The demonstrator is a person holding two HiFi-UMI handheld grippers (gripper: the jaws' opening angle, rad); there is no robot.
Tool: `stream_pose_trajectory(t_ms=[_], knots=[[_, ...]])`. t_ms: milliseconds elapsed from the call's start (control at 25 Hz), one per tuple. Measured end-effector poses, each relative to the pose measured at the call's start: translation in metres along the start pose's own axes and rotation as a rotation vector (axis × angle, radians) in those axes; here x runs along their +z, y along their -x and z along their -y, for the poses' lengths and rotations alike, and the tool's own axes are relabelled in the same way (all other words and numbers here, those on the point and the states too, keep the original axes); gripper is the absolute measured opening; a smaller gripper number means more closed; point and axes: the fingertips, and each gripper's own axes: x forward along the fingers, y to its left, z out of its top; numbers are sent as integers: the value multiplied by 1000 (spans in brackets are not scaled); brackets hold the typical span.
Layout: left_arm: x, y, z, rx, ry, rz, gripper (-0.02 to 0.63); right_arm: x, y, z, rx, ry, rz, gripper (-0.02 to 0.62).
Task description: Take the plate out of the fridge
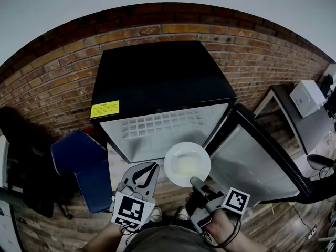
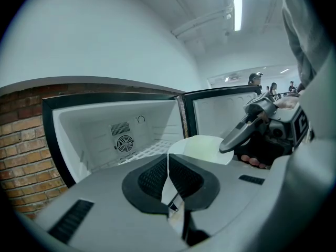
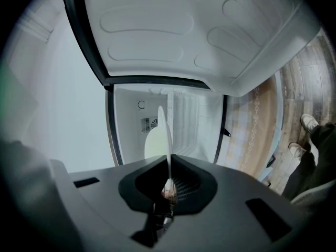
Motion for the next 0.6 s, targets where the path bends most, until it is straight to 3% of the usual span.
stream_pose_trajectory(t_ms=[600], knots=[[7,-6,-4,13,4,8,21,10,-3,-5,0,10,-7,32]])
